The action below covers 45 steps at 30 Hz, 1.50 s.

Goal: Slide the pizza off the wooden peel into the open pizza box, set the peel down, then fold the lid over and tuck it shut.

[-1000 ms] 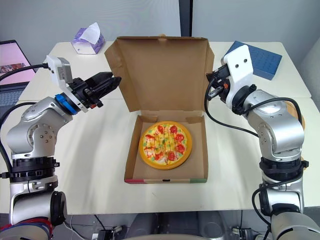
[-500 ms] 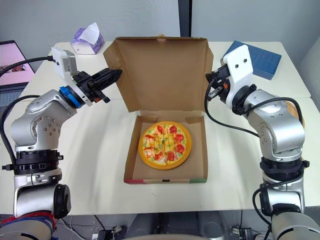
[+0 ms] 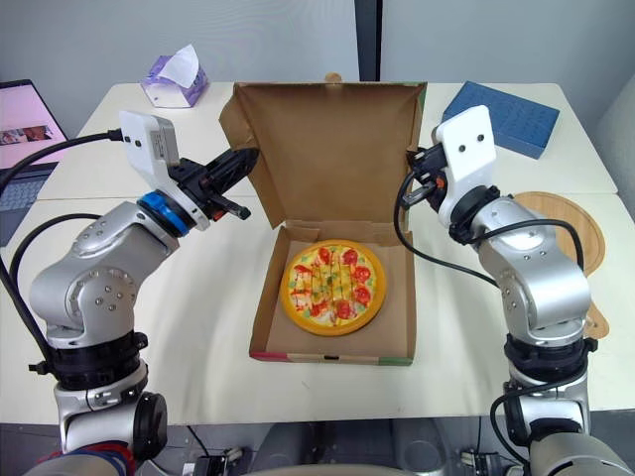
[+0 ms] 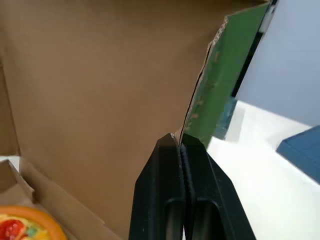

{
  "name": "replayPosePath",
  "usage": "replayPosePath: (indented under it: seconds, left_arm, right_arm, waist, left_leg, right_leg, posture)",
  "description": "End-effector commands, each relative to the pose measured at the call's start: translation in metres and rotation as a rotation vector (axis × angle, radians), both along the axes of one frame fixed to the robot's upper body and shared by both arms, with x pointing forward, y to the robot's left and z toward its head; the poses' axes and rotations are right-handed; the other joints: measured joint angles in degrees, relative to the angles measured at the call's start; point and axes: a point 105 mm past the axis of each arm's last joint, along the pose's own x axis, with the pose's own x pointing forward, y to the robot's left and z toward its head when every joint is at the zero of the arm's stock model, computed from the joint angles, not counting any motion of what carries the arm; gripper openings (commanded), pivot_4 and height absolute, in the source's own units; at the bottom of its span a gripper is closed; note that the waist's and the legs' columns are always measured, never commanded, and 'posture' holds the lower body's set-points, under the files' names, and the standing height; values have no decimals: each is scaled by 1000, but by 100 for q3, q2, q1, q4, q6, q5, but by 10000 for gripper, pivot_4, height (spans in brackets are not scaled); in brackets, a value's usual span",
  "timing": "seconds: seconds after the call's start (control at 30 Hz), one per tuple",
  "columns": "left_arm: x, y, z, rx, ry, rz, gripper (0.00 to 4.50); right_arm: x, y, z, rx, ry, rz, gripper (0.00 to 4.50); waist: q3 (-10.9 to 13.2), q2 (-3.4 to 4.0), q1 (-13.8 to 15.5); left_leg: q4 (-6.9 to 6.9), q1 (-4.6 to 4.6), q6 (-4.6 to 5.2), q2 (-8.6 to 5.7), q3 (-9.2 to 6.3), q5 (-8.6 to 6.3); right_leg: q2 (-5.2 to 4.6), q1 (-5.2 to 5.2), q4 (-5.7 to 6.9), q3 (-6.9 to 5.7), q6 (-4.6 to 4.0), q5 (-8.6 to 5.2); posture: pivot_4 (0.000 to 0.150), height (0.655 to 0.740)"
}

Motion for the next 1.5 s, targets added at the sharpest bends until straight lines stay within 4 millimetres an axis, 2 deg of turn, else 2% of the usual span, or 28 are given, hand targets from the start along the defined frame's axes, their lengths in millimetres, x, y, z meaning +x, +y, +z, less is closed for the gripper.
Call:
replayPosePath:
  seconds: [0.03,0.3,0.53,0.83,1.13,1.5]
  left_arm:
    - [-20,-20,12,-15,-67,-56,348]
    - [-43,-17,-2,2,-78,-35,348]
    - [-36,-7,2,-17,-98,20,348]
    - [-39,-9,-1,-32,-85,23,348]
    - [-53,-10,-7,-48,-74,19,348]
    - [-74,-1,-24,-48,-33,52,348]
  right_arm:
    - [-19,17,13,-11,-94,61,0]
    - [-38,17,5,-38,-78,125,0]
    - [-42,3,-1,-70,-47,105,0]
    - [-41,-18,0,-53,-37,37,0]
    - [-48,-14,-7,-38,-8,57,0]
    - [-61,-18,-17,-33,26,48,0]
  waist:
    - [0,0,7]
    - [0,0,33]
    - [0,-1,81]
    - [0,-1,100]
    - [-1,-2,111]
    - [-1,-3,112]
  left_leg:
    - [0,0,-1,0,2,1]
    - [-2,1,0,0,3,0]
    - [0,4,5,1,6,-2]
    - [0,3,5,1,8,-2]
    - [0,4,4,1,8,-2]
    - [0,9,5,3,8,-2]
  right_leg:
    - [0,0,0,1,0,0]
    - [0,1,-2,1,0,0]
    - [2,6,-7,2,0,0]
    - [2,6,-8,2,0,0]
    - [2,8,-8,4,0,0]
    - [3,14,-10,4,-1,-1]
  posture:
    - [1500,7400]
    - [1500,7400]
    - [1500,7400]
    - [1500,7400]
    - [1500,7400]
    - [1500,7400]
